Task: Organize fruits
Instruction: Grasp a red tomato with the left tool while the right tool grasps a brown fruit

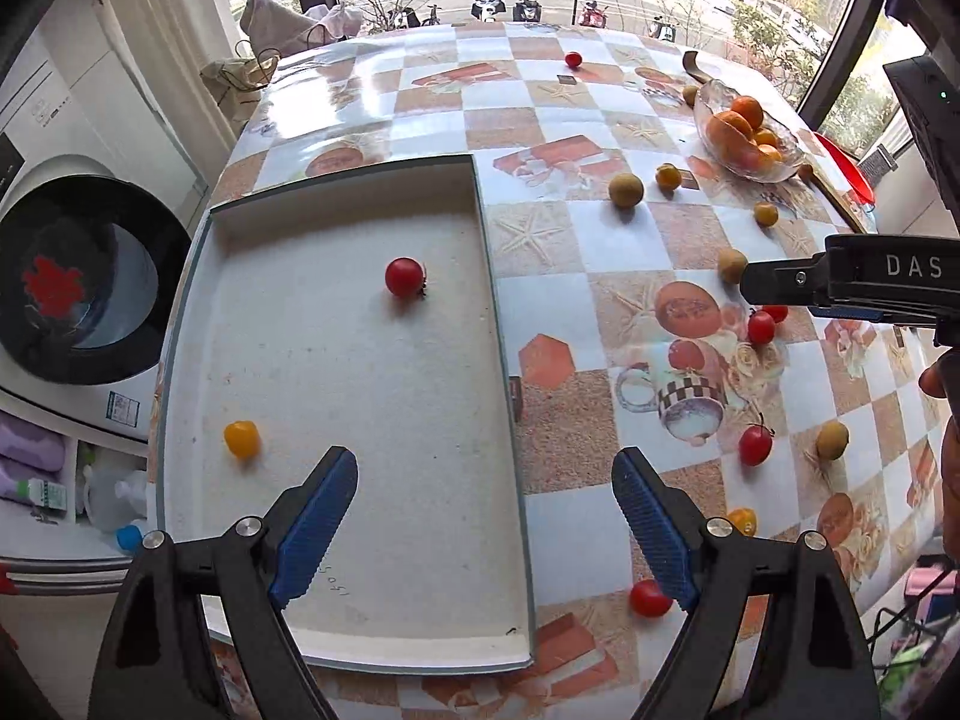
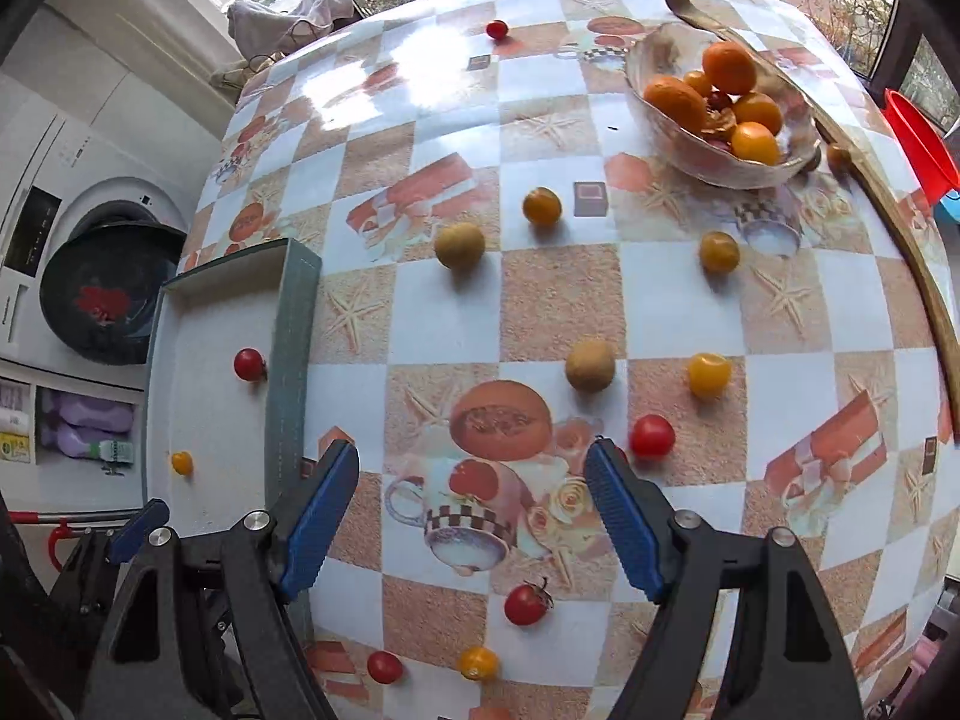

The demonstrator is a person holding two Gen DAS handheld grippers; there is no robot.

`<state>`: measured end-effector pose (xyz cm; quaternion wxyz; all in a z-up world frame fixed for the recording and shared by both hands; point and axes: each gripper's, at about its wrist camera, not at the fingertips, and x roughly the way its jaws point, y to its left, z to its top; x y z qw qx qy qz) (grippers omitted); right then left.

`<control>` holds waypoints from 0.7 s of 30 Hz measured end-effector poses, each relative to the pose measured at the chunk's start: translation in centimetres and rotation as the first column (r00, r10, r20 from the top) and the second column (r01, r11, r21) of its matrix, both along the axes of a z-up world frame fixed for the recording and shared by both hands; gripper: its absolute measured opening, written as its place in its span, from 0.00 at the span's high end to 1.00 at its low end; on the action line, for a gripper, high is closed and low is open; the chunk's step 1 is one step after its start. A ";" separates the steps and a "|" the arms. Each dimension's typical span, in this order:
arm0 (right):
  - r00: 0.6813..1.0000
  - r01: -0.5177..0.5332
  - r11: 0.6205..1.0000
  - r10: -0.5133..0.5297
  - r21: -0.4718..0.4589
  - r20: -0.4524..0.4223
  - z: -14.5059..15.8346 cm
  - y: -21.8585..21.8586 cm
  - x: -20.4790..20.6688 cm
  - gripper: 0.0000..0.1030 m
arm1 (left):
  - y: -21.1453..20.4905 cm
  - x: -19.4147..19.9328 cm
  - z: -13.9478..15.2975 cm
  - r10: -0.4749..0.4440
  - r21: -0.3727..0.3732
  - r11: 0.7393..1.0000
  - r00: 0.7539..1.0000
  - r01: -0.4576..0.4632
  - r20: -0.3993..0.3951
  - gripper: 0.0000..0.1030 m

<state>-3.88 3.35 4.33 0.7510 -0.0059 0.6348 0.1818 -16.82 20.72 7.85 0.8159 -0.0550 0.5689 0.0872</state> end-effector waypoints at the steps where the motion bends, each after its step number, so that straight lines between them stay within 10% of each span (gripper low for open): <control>1: 1.000 0.015 1.000 -0.015 -0.018 -0.003 -0.2 -1.2 -0.4 0.21 | -0.9 -0.1 0.1 -0.019 -0.003 1.000 1.000 0.019 -0.001 0.15; 21: 0.996 0.053 0.987 -0.063 -0.152 -0.063 -3.5 -8.2 -6.0 0.21 | -8.6 -2.0 -5.3 -0.092 -0.010 0.996 0.983 0.092 -0.158 0.15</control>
